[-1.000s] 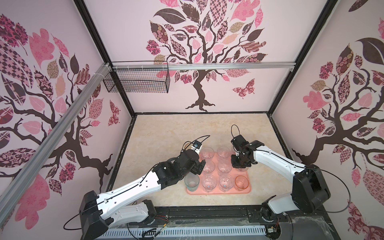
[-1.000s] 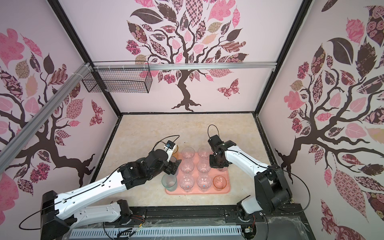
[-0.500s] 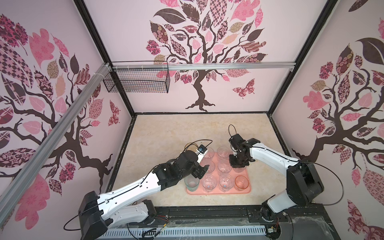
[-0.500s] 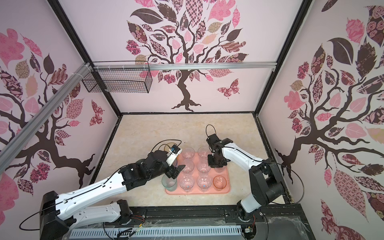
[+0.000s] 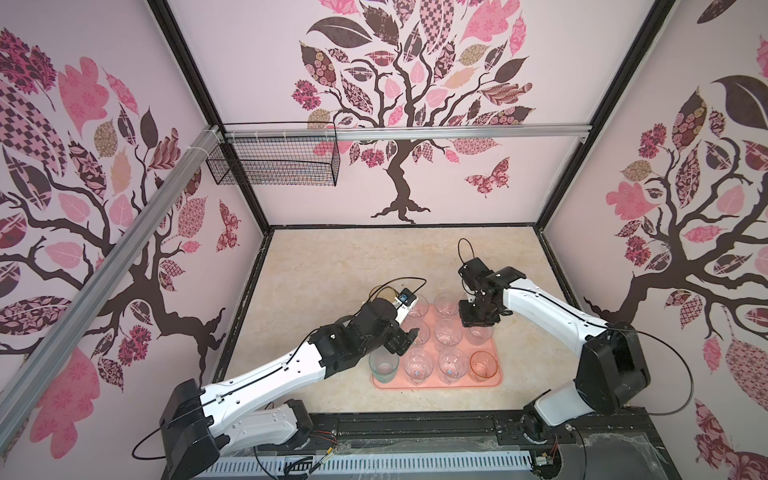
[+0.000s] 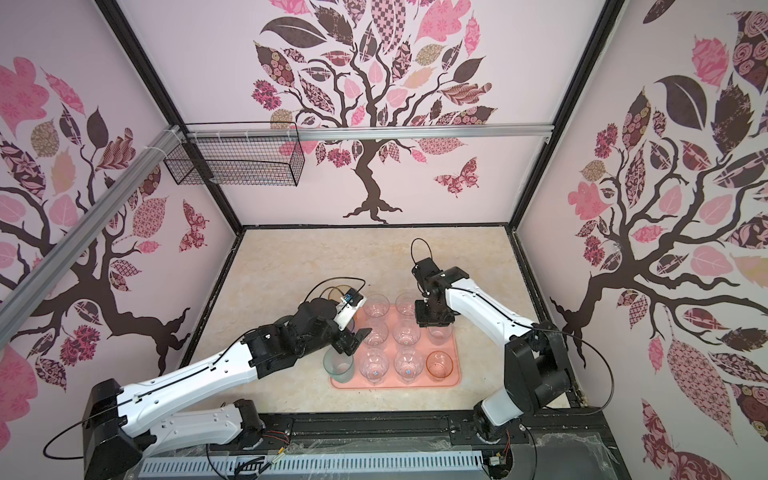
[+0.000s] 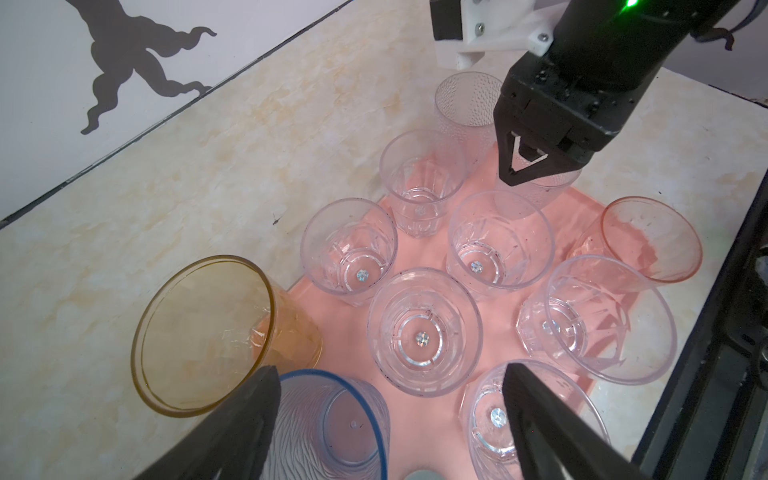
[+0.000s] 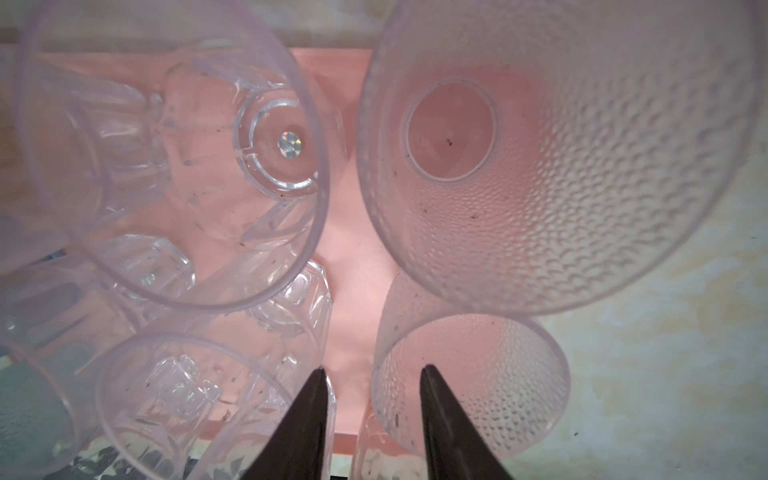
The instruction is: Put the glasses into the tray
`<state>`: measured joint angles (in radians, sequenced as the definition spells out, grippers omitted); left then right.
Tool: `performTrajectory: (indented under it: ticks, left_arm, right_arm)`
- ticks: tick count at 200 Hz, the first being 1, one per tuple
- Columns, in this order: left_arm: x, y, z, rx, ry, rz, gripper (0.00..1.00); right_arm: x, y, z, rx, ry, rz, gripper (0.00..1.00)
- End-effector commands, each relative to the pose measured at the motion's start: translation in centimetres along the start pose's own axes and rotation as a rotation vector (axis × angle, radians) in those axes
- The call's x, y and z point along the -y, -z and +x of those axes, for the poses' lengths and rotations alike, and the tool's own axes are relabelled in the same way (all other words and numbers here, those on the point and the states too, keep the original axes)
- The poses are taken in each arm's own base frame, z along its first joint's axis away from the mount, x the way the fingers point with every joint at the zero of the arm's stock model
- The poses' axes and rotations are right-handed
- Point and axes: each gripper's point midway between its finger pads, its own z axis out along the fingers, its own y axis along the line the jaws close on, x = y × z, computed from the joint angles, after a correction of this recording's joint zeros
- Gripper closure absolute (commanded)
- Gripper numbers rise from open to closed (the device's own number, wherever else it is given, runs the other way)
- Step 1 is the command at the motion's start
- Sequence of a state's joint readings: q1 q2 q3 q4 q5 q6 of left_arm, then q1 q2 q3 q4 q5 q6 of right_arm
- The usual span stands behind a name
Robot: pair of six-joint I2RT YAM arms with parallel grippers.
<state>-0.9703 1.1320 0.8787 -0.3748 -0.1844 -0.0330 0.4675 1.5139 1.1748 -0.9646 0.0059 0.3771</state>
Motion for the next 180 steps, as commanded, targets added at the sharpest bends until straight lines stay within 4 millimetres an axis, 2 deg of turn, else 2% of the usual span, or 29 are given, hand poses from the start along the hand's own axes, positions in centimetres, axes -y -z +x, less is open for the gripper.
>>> performTrajectory:
  ticks: [1, 19, 46, 72, 84, 96, 118, 137, 154, 180]
  left_arm:
    - [-1.9, 1.2, -2.3, 0.085, 0.039, -0.05, 0.12]
    - [-4.1, 2.4, -3.6, 0.131, 0.11, -0.1, 0.13]
    - [-7.9, 4.3, -4.6, 0.186, 0.194, -0.197, 0.13]
    - [-11.5, 5.8, -3.8, 0.192, 0.201, -0.299, 0.13]
    - [-13.5, 6.5, -3.3, 0.188, 0.2, -0.359, 0.12]
    - [-15.8, 7.4, -3.0, 0.206, 0.243, -0.427, 0.11]
    - [-20.6, 9.2, -1.6, 0.237, 0.438, -0.562, 0.11]
    - [-23.1, 10.3, 0.3, 0.228, 0.447, -0.698, 0.11]
    - [-25.0, 11.6, 1.8, 0.23, 0.393, -0.83, 0.09]
    - [-28.2, 14.3, 5.0, 0.307, 0.56, -0.953, 0.11]
  right_arm:
    - [1.7, 4.2, -1.2, 0.086, -0.005, 0.061, 0.58]
    - [2.4, 6.9, -3.1, 0.177, -0.039, 0.055, 0.57]
    - [3.9, 11.1, -6.6, 0.391, -0.102, 0.055, 0.46]
    - [5.3, 14.0, -9.4, 0.629, -0.142, 0.098, 0.35]
    - [7.0, 14.8, -10.1, 0.712, -0.21, 0.151, 0.27]
    - [8.9, 14.9, -10.3, 0.78, -0.297, 0.199, 0.19]
    - [10.3, 14.4, -10.9, 0.932, -0.347, 0.198, 0.09]
    - [11.5, 14.1, -11.0, 1.063, -0.366, 0.243, 0.01]
    - [13.6, 13.7, -10.8, 1.141, -0.403, 0.357, 0.0]
    - [16.0, 10.5, -10.1, 1.118, -0.478, 0.438, 0.0]
